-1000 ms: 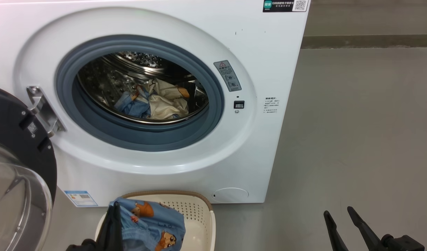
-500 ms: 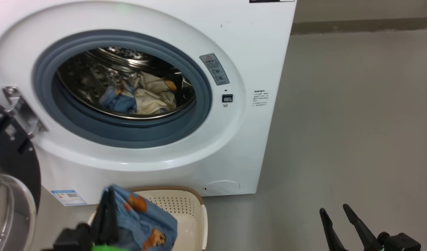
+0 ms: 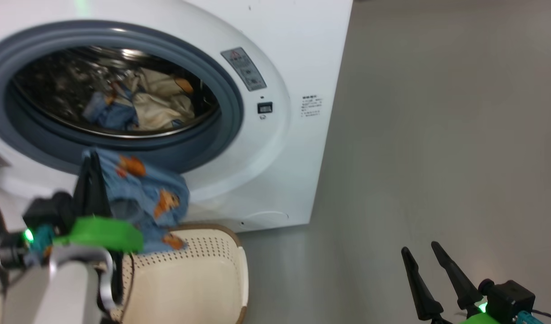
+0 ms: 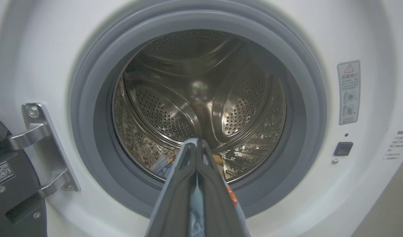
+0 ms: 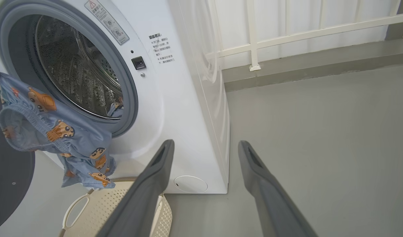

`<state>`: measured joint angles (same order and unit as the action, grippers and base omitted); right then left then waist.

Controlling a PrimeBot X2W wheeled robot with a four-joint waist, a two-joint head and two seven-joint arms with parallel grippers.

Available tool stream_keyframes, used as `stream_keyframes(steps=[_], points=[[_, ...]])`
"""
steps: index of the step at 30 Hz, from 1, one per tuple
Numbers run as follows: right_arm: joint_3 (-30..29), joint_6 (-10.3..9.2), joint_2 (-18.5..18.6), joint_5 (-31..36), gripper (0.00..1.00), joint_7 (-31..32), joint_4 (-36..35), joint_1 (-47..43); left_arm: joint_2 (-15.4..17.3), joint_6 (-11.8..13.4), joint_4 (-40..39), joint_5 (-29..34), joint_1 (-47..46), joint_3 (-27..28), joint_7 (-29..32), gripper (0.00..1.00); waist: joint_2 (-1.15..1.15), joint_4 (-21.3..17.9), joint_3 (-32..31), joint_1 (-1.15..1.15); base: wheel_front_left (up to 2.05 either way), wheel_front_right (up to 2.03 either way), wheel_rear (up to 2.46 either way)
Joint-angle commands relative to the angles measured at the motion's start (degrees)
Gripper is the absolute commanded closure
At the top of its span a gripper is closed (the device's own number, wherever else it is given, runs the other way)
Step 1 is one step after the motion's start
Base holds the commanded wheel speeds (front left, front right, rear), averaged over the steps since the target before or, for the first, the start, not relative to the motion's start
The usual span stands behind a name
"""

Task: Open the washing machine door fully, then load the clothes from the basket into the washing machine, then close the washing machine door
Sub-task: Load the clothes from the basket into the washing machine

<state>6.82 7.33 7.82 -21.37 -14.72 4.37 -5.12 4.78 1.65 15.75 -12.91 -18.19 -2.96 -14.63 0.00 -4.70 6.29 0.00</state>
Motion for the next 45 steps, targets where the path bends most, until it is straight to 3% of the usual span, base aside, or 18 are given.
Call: stream_keyframes(steps=[1, 12, 20, 30, 45], points=[[1.58, 0.16, 0.71, -0.41, 0.00, -0.28, -1.28, 2.40, 2.14, -0.27, 1.08, 0.60, -5.19, 2.25, -0.37, 1.00, 0.00, -2.23, 3.25, 0.00, 0.00, 0.00, 0.00], [5.32, 0.16, 2.69, -2.47, 0.00, -0.28, -0.73, 6.75, 6.28, -0.65, 20.77, 2.96, -26.57, 3.36, -0.37, 1.00, 0.00, -6.49, 12.77, 0.00, 0.00, 0.00, 0.00], [7.96, 0.16, 3.99, -3.77, 0.00, -0.28, -0.55, 10.21, 9.46, -1.22, 30.15, 4.98, -35.84, 3.59, -0.37, 1.00, 0.00, -9.33, 18.54, 0.00, 0.00, 0.00, 0.00], [10.27, 0.16, 4.77, -4.92, 0.00, -0.28, -0.24, 12.20, 12.82, -1.08, 35.50, 7.44, -46.36, 2.86, -0.37, 1.00, 0.00, -12.09, 24.07, 0.00, 0.00, 0.00, 0.00], [11.76, 0.16, 5.91, -4.87, 0.00, -0.28, -0.83, 13.47, 16.22, -0.63, 35.81, 8.15, -54.65, 3.19, -0.37, 1.00, 0.00, -13.89, 27.41, 0.00, 0.00, 0.00, 0.00]])
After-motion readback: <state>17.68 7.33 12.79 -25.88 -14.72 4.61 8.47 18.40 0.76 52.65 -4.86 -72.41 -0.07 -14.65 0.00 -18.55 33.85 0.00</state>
